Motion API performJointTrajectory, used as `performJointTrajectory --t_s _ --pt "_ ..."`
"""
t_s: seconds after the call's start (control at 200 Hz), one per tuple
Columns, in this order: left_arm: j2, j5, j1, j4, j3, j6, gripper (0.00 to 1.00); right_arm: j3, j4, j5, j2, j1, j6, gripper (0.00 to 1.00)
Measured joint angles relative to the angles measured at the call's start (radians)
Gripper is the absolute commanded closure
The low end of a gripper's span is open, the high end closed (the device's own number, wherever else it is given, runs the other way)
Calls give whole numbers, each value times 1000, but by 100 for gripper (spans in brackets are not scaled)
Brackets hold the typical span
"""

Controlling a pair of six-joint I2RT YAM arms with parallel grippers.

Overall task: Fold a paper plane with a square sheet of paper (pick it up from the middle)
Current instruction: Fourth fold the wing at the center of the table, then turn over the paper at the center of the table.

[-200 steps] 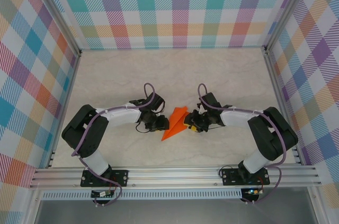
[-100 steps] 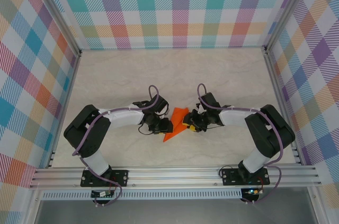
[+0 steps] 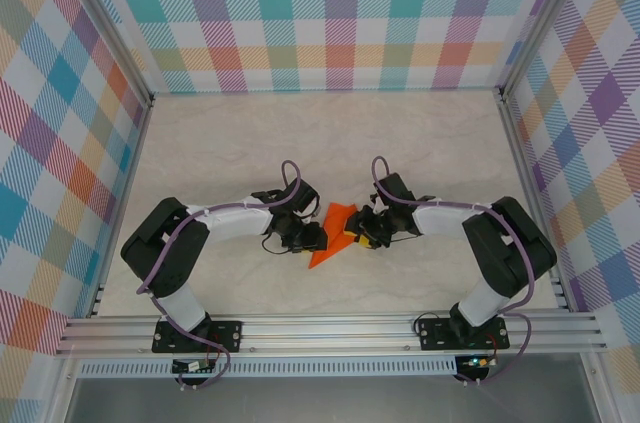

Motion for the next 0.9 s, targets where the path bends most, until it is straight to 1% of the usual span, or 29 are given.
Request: performJointTrajectory --t_s 0.105,0.21,0.585,0.735,0.9 --pt "0 -2 0 0 0 0 68 2 -46 37 -42 0 -13 56" --pt "0 -3 0 0 0 0 68 2 -51 45 -45 0 -14 56" --pt "0 0 0 -1 0 0 68 2 8 5 13 -2 1 57" --pt "0 1 0 0 0 -4 67 2 9 -4 18 -7 10 61" --pt "0 0 0 -3 0 -3 70 2 6 -4 19 -8 12 63"
